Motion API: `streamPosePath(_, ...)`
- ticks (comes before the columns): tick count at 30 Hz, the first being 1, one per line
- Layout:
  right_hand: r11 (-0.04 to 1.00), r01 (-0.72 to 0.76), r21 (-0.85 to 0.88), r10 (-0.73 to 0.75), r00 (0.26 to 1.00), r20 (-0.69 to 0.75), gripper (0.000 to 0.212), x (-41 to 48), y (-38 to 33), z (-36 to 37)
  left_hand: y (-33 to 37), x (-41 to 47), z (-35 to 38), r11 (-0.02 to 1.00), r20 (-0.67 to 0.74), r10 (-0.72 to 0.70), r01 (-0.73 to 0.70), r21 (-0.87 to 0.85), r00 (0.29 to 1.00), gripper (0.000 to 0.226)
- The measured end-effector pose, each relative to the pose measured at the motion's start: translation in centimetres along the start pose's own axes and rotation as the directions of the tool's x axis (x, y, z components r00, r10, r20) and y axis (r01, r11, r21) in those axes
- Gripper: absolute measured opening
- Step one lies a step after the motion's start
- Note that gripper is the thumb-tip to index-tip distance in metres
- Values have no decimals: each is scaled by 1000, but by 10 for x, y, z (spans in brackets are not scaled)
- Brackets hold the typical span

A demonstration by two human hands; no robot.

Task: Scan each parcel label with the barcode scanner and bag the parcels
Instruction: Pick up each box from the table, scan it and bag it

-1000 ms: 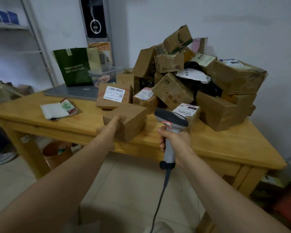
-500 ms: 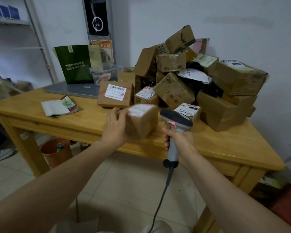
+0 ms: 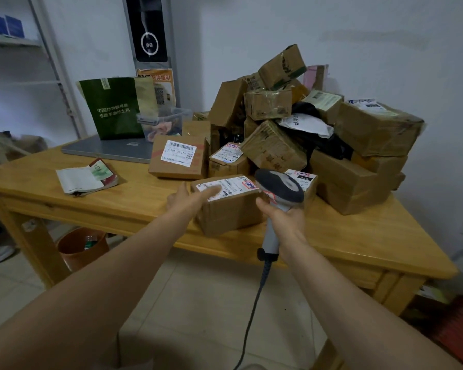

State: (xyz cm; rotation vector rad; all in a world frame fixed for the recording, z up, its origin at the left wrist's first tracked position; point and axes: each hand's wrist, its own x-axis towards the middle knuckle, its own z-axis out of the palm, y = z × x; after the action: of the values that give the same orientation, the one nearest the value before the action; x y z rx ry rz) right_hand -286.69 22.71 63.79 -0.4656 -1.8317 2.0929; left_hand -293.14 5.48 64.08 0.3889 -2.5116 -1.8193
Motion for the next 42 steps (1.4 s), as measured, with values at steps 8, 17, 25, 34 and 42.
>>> streamPosePath(8,991,21,-136,4,983,184,25,14,-8,11,0,-1,-17,993,76,52,-43,-111,996,67)
streamPosePath(17,989,44,-143,-20,987,160,27,22,-6,30,-12,-11,-5,893,100,-336,351,-283,937,100)
streamPosePath(25,993,52,-110,-29,980,195,45,0,11,40,-18,-23,-33,827,362,-277,413,-382,890,62)
streamPosePath(34,968,61,-242,46,910,412,16,-53,12,46,-28,-35,-87,909,97,-83,115,-401,992,45)
streamPosePath(42,936,118,-333,60,877,477,16,-74,11,48,-38,-39,-117,924,21,-42,47,-379,999,69)
